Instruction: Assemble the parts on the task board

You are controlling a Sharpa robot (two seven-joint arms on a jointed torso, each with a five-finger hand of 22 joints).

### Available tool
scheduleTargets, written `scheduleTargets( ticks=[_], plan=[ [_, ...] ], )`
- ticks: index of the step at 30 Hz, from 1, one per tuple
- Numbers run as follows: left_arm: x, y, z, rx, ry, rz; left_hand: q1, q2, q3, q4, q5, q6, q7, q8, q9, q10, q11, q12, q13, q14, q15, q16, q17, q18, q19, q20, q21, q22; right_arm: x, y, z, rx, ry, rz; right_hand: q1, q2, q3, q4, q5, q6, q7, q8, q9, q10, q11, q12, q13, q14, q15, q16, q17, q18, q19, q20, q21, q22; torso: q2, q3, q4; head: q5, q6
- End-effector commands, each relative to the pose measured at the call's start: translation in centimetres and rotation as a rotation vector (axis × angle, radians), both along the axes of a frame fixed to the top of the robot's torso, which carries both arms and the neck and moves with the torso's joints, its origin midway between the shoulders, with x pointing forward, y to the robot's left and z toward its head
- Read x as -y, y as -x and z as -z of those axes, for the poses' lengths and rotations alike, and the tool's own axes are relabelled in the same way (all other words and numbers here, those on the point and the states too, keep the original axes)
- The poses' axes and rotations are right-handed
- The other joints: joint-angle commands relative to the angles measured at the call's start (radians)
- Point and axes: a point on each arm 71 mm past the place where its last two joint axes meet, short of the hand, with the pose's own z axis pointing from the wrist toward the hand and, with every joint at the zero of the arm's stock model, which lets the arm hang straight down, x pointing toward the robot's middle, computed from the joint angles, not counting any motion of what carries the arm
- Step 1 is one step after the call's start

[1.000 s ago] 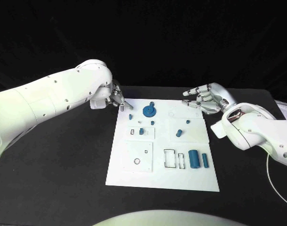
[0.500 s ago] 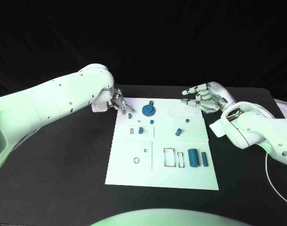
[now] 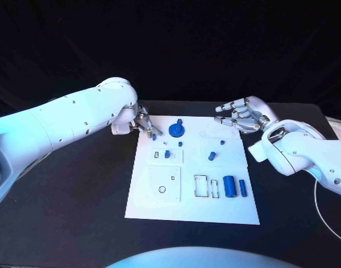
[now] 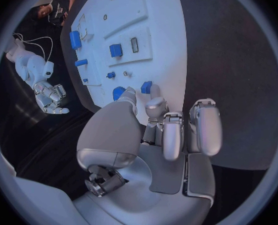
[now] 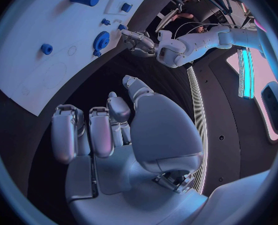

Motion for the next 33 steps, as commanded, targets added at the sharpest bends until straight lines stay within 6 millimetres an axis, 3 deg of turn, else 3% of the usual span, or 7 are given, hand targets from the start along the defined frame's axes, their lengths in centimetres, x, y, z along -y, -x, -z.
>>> scheduleTargets(
  ticks=[1, 25, 28, 30, 32, 33],
  plan=[
    [0.38, 0.17, 0.14, -0.023, 0.010, 0.025, 0.022, 0.003, -0.006, -0.004, 0.003, 0.008, 0.002, 0.006, -0.001, 0.009, 0.000, 0.006, -0.002, 0.105, -0.006, 0.003, 0.263, -0.012, 0.034, -0.007, 0.006, 0.142, -0.22, 0.07, -0.01, 0.006, 0.003, -0.015, -0.005, 0.007, 0.000, 0.004, 0.004, 0.003, 0.000, -0.003, -0.001, -0.004, -0.002, -0.001, 0.000, 0.049, -0.005, -0.003, 0.004, 0.010, -0.004, -0.001, -0.004, 0.000, 0.000, -0.0005, -0.0002, 0.000, 0.000],
    [0.41, 0.06, 0.24, -0.009, 0.009, 0.011, 0.152, 0.070, 0.052, -0.051, 0.008, 0.010, -0.006, 0.013, 0.002, 0.010, -0.008, 0.003, -0.008, 0.105, -0.011, 0.003, 0.263, -0.011, 0.032, -0.012, 0.000, 0.142, -0.25, 0.04, 0.03, 0.003, 0.003, -0.016, -0.004, 0.009, 0.001, 0.004, 0.004, 0.003, 0.000, -0.003, -0.001, -0.004, -0.002, -0.001, 0.000, 0.050, -0.005, -0.002, 0.005, 0.010, -0.004, -0.001, -0.004, 0.000, 0.000, -0.0007, -0.0003, 0.000, -0.006],
    [0.39, 0.05, 0.25, -0.008, 0.009, 0.011, 0.185, 0.085, 0.084, -0.068, 0.010, 0.003, -0.008, 0.012, 0.002, 0.008, -0.010, 0.002, -0.009, 0.105, -0.014, 0.003, 0.263, -0.011, 0.032, -0.014, -0.001, 0.142, -0.24, 0.03, 0.04, 0.002, 0.004, -0.016, -0.004, 0.009, 0.001, 0.004, 0.004, 0.003, 0.000, -0.003, -0.001, -0.004, -0.002, -0.001, 0.000, 0.050, -0.005, -0.002, 0.005, 0.010, -0.004, -0.001, -0.004, 0.000, 0.000, -0.0011, 0.0005, 0.000, -0.007],
    [0.38, 0.03, 0.24, -0.007, 0.011, 0.009, 0.238, 0.096, 0.132, -0.102, 0.016, -0.007, -0.013, 0.008, 0.002, 0.004, -0.015, -0.003, -0.012, 0.105, -0.018, 0.003, 0.263, -0.011, 0.032, -0.017, -0.001, 0.143, -0.24, 0.03, 0.04, 0.002, 0.004, -0.016, -0.004, 0.009, 0.001, 0.004, 0.004, 0.003, 0.000, -0.003, -0.001, -0.004, -0.002, -0.001, 0.000, 0.050, -0.005, -0.002, 0.005, 0.010, -0.004, -0.001, -0.004, 0.000, 0.000, -0.0006, 0.0006, 0.001, -0.008],
    [0.36, 0.03, 0.26, -0.007, 0.016, 0.008, 0.277, 0.096, 0.189, -0.131, 0.019, -0.017, -0.010, 0.004, 0.001, -0.001, -0.014, -0.008, -0.014, 0.105, -0.019, 0.003, 0.263, -0.011, 0.032, -0.020, -0.001, 0.143, -0.24, 0.03, 0.05, 0.001, 0.004, -0.017, -0.004, 0.009, 0.001, 0.004, 0.004, 0.003, 0.000, -0.003, -0.001, -0.004, -0.002, -0.001, 0.000, 0.050, -0.005, -0.002, 0.005, 0.010, -0.004, -0.001, -0.004, 0.000, 0.000, -0.0002, 0.0010, 0.001, -0.010],
    [0.35, 0.04, 0.28, -0.009, 0.021, 0.007, 0.279, 0.085, 0.237, -0.139, 0.017, -0.019, -0.002, 0.005, 0.001, -0.002, -0.010, -0.012, -0.017, 0.105, -0.015, 0.003, 0.263, -0.011, 0.032, -0.021, -0.002, 0.144, -0.25, 0.04, 0.05, 0.001, 0.004, -0.017, -0.004, 0.009, 0.001, 0.004, 0.004, 0.003, 0.000, -0.003, -0.001, -0.004, -0.002, -0.001, 0.000, 0.050, -0.005, -0.002, 0.005, 0.010, -0.004, -0.001, -0.004, 0.000, 0.000, -0.0003, 0.0009, 0.001, -0.010]
  ],
)
